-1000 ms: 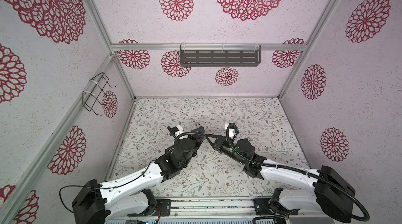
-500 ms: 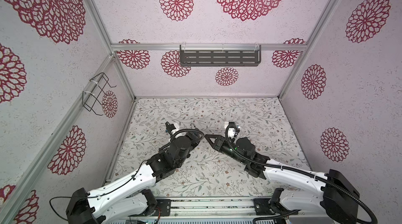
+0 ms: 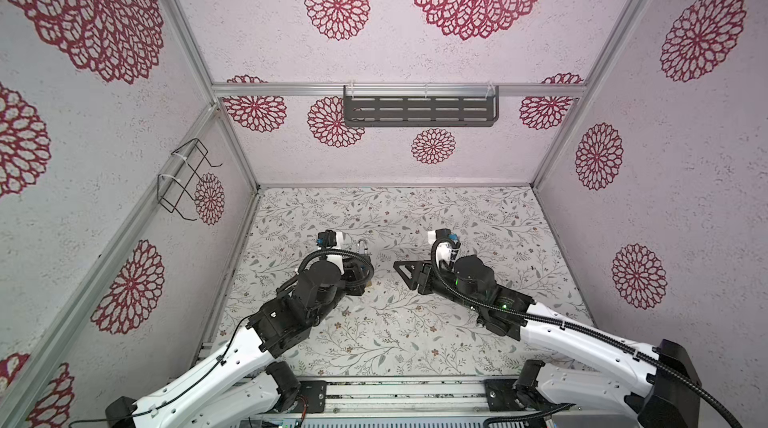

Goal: Unlock with the key

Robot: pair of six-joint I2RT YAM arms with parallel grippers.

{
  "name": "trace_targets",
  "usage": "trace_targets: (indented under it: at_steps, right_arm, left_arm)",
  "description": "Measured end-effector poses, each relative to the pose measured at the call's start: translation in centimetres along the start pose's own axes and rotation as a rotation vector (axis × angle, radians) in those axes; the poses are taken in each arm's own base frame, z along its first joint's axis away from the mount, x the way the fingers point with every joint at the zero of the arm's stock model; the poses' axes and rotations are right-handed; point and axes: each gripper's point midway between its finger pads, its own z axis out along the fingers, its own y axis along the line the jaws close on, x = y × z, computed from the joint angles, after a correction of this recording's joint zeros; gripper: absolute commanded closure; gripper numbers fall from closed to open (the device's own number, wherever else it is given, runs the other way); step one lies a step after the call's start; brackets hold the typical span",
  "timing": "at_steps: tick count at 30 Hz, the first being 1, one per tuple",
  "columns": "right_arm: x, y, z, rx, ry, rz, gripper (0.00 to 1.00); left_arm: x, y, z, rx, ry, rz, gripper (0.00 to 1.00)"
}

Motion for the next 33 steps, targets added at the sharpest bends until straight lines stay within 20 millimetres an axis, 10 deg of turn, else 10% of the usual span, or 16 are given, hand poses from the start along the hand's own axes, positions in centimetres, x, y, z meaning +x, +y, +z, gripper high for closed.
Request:
trace_targets:
  at_steps: [15,33]
  right_arm:
    - [-1.8,2.1,-1.5,0.061,0.174,-0.221,0.25]
    - [-1.8,2.3,5.6,0.164,0.455,-0.356,0.21]
  left_arm:
    - [4.0,0.4,0.2,0.093,0.037,0.439,1.0]
    - [4.2,0.3,-0.9,0.167,-0.119,0.608,1.0]
